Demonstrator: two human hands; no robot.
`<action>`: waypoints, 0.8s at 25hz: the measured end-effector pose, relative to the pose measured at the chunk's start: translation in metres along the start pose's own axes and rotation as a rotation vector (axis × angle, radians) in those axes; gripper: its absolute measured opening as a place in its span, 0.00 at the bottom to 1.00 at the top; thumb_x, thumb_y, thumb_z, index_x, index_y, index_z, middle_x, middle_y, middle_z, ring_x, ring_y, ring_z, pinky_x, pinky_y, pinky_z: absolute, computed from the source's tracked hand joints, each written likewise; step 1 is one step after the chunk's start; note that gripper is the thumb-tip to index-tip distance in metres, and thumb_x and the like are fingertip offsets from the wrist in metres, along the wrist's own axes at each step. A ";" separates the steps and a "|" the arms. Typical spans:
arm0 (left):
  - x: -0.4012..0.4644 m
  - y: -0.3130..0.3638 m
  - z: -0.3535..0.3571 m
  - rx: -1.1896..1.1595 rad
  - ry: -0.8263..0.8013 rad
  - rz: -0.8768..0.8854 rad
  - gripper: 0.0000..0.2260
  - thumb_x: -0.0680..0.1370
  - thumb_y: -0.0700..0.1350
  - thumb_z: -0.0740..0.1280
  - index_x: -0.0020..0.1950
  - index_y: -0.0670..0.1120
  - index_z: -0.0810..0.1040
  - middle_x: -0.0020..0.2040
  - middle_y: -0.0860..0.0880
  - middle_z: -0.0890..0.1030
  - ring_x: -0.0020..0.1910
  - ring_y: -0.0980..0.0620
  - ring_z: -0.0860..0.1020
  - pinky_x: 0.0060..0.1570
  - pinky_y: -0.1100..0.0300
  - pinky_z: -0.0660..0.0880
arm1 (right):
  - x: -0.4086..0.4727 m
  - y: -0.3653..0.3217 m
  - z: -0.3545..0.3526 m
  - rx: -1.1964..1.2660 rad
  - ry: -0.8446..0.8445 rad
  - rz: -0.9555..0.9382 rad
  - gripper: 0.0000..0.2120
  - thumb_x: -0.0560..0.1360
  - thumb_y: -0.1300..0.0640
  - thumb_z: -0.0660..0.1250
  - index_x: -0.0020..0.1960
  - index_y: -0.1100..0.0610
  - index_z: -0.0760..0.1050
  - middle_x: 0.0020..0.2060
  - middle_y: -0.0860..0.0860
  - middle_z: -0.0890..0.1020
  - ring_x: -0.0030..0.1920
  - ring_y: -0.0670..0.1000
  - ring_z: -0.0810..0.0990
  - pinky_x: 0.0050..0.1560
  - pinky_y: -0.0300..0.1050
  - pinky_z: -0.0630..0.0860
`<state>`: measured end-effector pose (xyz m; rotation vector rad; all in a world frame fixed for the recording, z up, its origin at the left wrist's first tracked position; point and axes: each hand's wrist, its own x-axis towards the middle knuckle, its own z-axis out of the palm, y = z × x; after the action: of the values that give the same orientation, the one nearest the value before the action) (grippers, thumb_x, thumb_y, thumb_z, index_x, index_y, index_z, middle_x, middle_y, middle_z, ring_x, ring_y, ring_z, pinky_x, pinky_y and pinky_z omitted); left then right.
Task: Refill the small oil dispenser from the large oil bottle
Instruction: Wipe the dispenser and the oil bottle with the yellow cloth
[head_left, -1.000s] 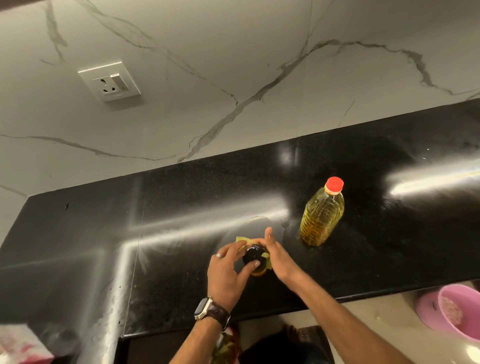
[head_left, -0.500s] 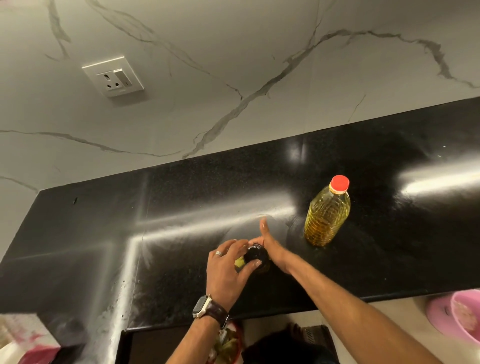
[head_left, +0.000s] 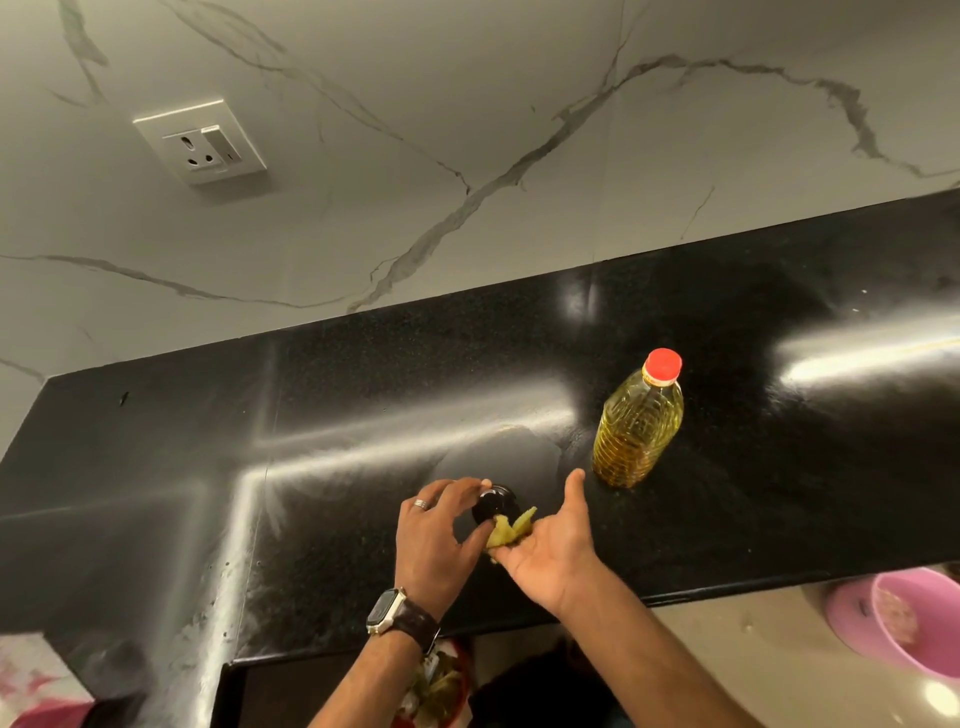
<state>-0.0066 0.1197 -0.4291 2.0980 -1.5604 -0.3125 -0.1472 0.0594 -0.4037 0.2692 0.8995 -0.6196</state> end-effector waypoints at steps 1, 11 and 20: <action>0.000 0.000 -0.001 -0.008 0.010 0.010 0.21 0.72 0.56 0.77 0.64 0.57 0.79 0.58 0.59 0.80 0.56 0.55 0.76 0.52 0.54 0.69 | -0.002 0.001 0.002 0.032 0.007 0.034 0.53 0.74 0.22 0.58 0.81 0.63 0.59 0.71 0.69 0.72 0.69 0.69 0.75 0.69 0.65 0.73; 0.002 0.002 -0.004 -0.002 0.021 0.036 0.21 0.73 0.63 0.72 0.63 0.57 0.79 0.57 0.56 0.82 0.56 0.54 0.78 0.53 0.56 0.67 | 0.003 0.010 -0.006 -0.047 -0.043 0.070 0.47 0.76 0.25 0.57 0.73 0.66 0.69 0.67 0.69 0.77 0.68 0.68 0.77 0.64 0.63 0.77; -0.001 -0.002 0.001 -0.055 0.011 0.018 0.25 0.73 0.55 0.77 0.68 0.58 0.75 0.63 0.56 0.80 0.63 0.51 0.76 0.56 0.57 0.68 | -0.018 -0.002 0.002 -1.380 -0.259 -0.621 0.40 0.71 0.18 0.51 0.70 0.42 0.76 0.65 0.40 0.81 0.67 0.39 0.77 0.66 0.41 0.74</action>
<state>-0.0060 0.1207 -0.4306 2.0387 -1.5463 -0.3336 -0.1548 0.0639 -0.3881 -1.3386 0.9673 -0.4482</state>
